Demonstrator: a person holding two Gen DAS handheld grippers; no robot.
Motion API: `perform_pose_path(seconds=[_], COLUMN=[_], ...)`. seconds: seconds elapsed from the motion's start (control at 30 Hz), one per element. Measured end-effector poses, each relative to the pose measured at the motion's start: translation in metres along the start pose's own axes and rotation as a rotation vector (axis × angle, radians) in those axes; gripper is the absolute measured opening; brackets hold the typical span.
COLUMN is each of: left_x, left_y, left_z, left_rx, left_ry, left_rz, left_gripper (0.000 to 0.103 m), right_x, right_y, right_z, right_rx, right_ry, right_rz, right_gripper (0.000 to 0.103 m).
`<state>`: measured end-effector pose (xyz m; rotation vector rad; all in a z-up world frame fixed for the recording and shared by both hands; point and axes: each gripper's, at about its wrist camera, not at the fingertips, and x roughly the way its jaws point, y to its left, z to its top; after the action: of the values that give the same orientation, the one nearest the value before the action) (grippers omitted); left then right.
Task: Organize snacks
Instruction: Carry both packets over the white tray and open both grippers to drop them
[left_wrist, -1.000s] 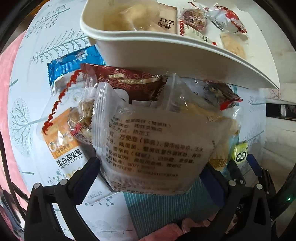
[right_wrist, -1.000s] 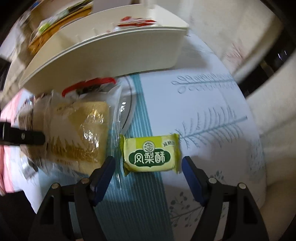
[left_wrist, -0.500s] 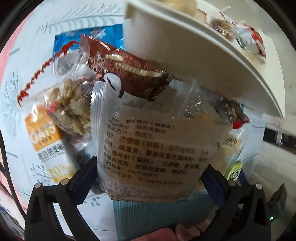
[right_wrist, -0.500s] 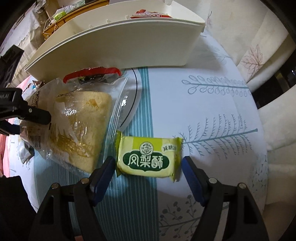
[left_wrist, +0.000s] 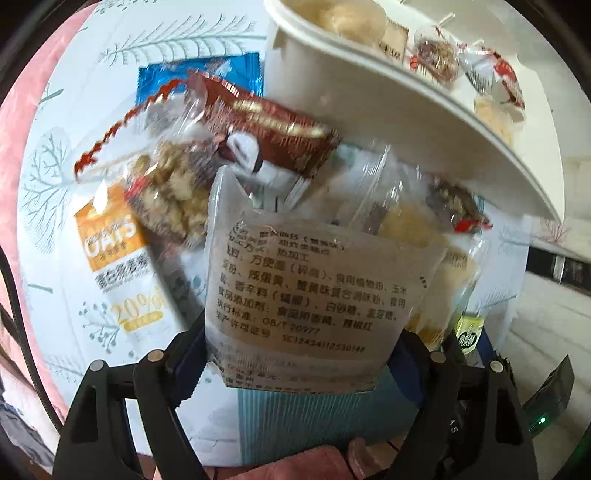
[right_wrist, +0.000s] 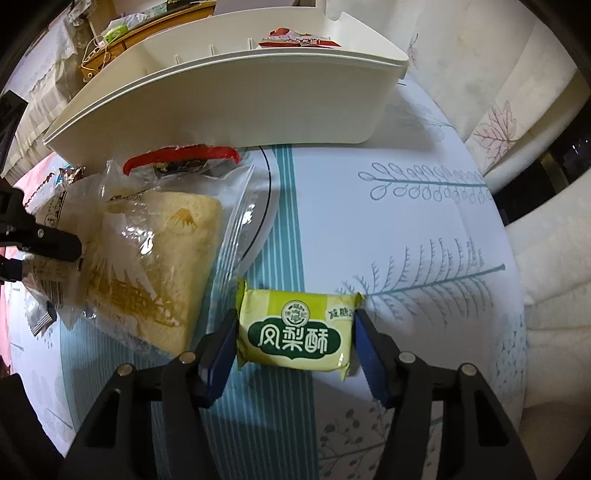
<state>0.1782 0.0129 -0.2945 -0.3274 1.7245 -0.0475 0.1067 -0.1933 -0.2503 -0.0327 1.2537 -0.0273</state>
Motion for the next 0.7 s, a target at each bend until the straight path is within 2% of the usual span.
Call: perform_pose_path(seconds=[0.17,0.37,0.53,0.7], left_x=[0.001,-0.017,-0.051,-0.093], left_y=[0.003,0.004,0.008,0.021], left_z=[-0.017,-0.028,-0.026,-0.016], left_rx=[0.023,0.073,0.104,0.127], left_ry=[0.054,0.075,0.053,0.016], left_rz=[0.009,-0.007,-0.041,-0.039], left_gripper=[0.083,0.083,0.083,0.083], right_x=[-0.012,-0.028,-0.049,-0.073], right_y=[0.007,0.018,0.03,0.033], right_z=[-0.012,-0.021,-0.024,-0.016], right_rx=[0.045,0.084,0.095,0.147], right_ry=[0.004,-0.015,-0.06,-0.104], right_rz=[0.003,0.009,0.012,0.041], right_gripper=[0.06,0.06,0.06,0.06])
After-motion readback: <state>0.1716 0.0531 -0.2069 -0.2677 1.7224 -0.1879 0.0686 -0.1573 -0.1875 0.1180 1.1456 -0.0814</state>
